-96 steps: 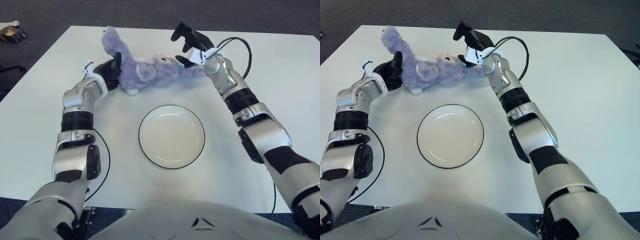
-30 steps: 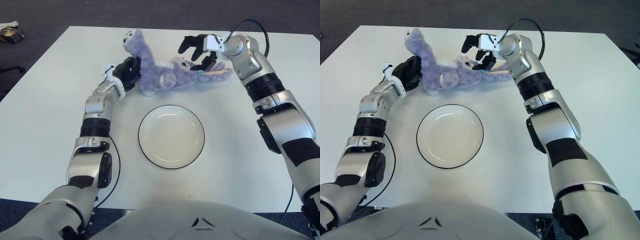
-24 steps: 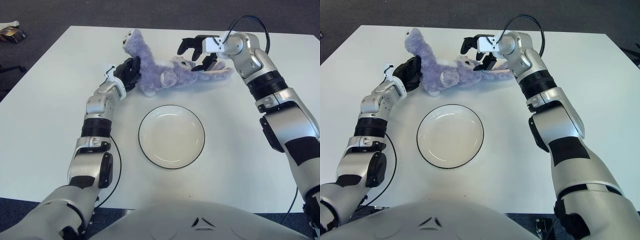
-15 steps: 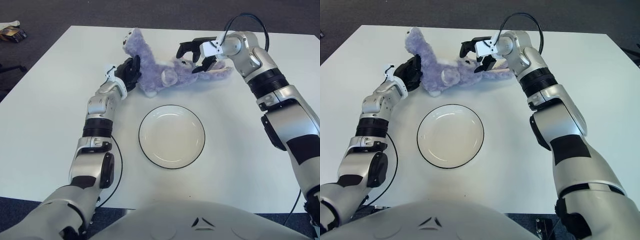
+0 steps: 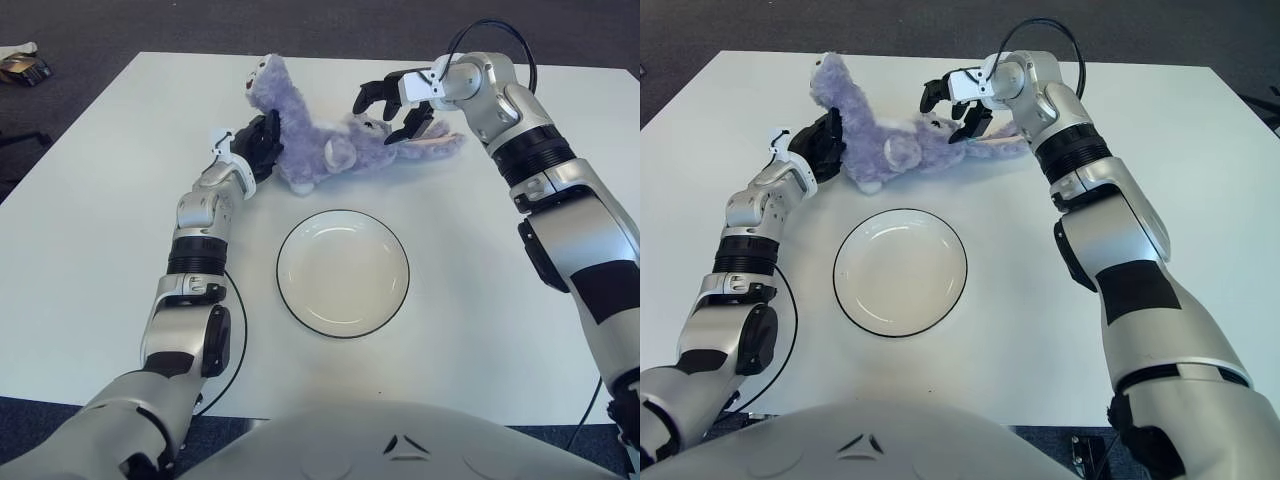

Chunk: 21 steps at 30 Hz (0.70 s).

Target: Put the doll into the plate.

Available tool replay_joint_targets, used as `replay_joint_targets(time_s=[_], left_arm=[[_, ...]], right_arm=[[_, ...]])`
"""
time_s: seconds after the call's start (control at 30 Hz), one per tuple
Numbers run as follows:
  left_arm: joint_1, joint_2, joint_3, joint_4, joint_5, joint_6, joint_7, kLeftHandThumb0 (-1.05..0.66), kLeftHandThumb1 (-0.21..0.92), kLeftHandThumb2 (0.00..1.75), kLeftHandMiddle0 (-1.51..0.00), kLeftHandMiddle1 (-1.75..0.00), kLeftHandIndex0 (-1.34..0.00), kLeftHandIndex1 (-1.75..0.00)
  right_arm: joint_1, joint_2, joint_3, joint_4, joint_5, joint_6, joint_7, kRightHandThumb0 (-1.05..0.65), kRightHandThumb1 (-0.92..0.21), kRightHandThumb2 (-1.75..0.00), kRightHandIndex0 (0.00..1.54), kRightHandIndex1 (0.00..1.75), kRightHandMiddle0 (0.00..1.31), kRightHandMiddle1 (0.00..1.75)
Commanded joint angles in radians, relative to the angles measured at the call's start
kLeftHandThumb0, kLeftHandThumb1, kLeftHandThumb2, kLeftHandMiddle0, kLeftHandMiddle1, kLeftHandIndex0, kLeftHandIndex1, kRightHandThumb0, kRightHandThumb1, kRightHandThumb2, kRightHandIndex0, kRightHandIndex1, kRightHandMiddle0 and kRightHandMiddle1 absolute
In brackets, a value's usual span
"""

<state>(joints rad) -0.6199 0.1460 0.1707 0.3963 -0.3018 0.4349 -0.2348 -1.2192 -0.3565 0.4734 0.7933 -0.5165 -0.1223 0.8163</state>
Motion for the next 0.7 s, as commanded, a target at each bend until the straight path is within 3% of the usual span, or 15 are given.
replay_joint_targets(time_s=[0.0,0.37,0.67], left_arm=[[0.002,-0.002,0.004,-0.016,-0.002,0.004,0.007,-0.7,0.92,0.7,-0.34,-1.47,0.0,-0.71],[0.012,-0.003,0.003,-0.033,-0.001,0.009,0.003,-0.7,0.92,0.72,-0.37,-1.49,0.0,-0.77],[0.02,-0.006,-0.001,-0.045,0.006,0.005,0.008,-0.7,0.92,0.73,-0.35,-1.48,0.0,-0.86]], right_arm=[[-0.034,0.017,-0.02,0.014,0.017,0.038,0.002,-0.78,-0.65,-0.57,0.08,0.63,0.0,0.53],[-0.061,0.055,-0.063,0.039,0.045,0.157,-0.028,-0.69,-0.51,-0.72,0.13,0.54,0.0,0.62],[-0.079,0.067,-0.076,0.064,0.05,0.164,-0.067,-0.65,-0.5,-0.78,0.23,0.56,0.0,0.59]])
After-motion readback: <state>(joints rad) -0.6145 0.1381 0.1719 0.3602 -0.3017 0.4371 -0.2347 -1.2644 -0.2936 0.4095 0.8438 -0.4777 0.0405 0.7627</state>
